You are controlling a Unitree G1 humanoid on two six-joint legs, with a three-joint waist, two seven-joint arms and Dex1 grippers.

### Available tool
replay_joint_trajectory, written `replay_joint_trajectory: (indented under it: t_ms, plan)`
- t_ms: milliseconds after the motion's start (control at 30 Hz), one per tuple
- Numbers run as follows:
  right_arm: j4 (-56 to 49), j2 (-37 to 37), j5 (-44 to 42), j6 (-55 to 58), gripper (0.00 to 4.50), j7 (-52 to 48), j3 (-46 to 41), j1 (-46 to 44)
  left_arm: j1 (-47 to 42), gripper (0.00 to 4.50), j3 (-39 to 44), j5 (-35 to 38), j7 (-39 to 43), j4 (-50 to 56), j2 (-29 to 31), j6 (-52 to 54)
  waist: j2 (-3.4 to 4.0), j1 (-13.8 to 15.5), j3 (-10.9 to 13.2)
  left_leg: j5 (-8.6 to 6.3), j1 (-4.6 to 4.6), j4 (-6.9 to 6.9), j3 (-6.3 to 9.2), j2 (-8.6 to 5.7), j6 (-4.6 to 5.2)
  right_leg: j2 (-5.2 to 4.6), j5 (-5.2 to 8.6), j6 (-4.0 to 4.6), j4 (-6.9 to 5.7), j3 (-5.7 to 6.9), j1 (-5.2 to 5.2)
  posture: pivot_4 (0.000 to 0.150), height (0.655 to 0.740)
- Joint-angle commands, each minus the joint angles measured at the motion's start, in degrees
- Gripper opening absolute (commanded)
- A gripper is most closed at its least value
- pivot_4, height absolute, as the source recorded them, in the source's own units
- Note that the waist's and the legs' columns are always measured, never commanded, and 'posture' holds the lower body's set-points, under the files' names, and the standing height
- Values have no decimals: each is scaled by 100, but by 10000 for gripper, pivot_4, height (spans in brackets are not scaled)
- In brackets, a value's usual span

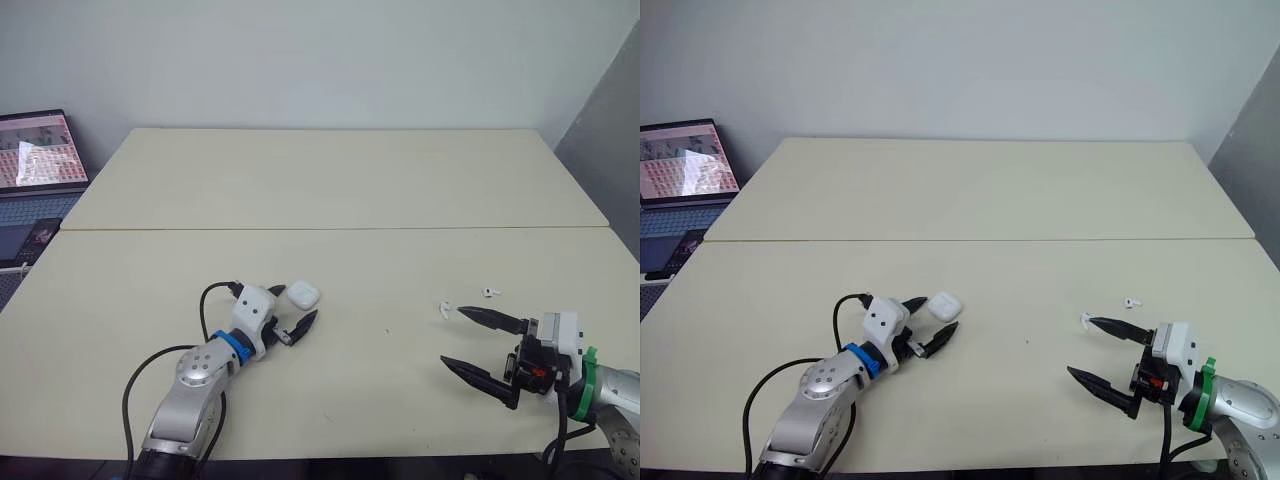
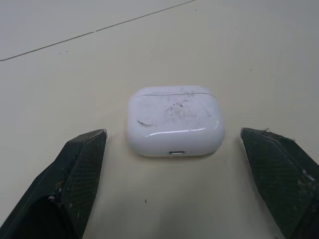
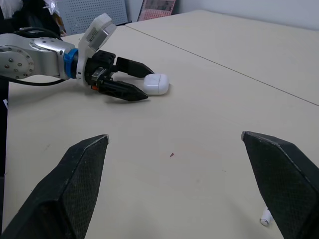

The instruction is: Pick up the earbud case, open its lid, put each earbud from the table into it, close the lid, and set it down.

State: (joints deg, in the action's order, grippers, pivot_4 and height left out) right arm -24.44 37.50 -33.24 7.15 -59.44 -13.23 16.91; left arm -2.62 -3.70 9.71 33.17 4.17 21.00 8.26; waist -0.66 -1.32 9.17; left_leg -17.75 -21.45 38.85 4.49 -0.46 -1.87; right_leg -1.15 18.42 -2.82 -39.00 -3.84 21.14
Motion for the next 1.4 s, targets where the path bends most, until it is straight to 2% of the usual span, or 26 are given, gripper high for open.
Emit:
replay_joint_trajectory:
  t_ms: [33,200,300,400,433,600,833,1000,1100,1200,1400]
  plan:
    - [-188,16,-29,-36,44821,62,-103,33,-208,45000,-37,-80,-13,-79,-27,-78,0,0,0,0,0,0,0,0,0,0,0,0,-1,0,0,1500,7400]
    - [-245,-4,-26,-77,44821,109,-133,118,-215,45000,-72,20,121,-61,2,48,1,-2,0,0,1,0,0,0,0,0,0,0,-1,-1,0,1500,7400]
    - [-259,-7,-19,-90,45000,141,-146,125,-190,38991,-63,54,150,-25,-12,104,1,-2,-1,0,1,0,0,0,0,0,0,0,-1,-1,-1,1500,7400]
    - [-285,-3,-67,-25,45000,191,-163,129,-183,29013,-42,53,65,-11,-83,138,1,-1,-1,0,1,0,0,0,0,0,0,0,-1,-1,-1,1500,7400]
    - [-289,1,-64,-17,45000,208,-169,135,-175,27705,-60,42,36,-4,-109,147,2,0,-1,0,1,0,1,0,0,0,0,0,-1,-1,-1,1500,7400]
    - [-337,-48,-150,193,45000,508,-181,93,-30,27709,-253,43,-71,266,-346,199,1,5,-1,0,0,0,-1,-1,0,-2,0,0,1,-3,-2,1500,7400]
    - [-907,-188,-2059,2226,45000,2328,-341,-637,-549,27709,-705,69,-193,805,-996,49,-2,29,1,0,-8,5,4,-1,-1,-1,0,0,-1,0,1,1500,7400]
    - [-864,193,-4074,3765,45000,3899,-273,-1528,-1203,27709,-981,102,89,798,-1225,-161,-1,19,0,1,-18,8,0,-3,0,2,0,0,-3,-1,9,1500,7400]
    - [-581,291,-5344,4113,45000,4834,-199,-1951,-1397,27709,-1047,204,281,729,-1281,-323,-3,9,1,1,-28,8,2,-3,0,5,0,0,2,1,15,1500,7400]
    - [-380,301,-6223,4210,45000,5552,-35,-2305,-1499,27709,-1049,307,404,598,-1353,-423,-4,1,1,1,-34,8,3,-3,1,5,0,0,0,1,20,1500,7400]
    - [-198,366,-7057,4193,45000,6505,276,-2717,-1609,27709,-1057,297,516,385,-1382,-588,-4,-14,2,1,-38,10,6,-4,2,7,0,0,1,3,22,1500,7400]
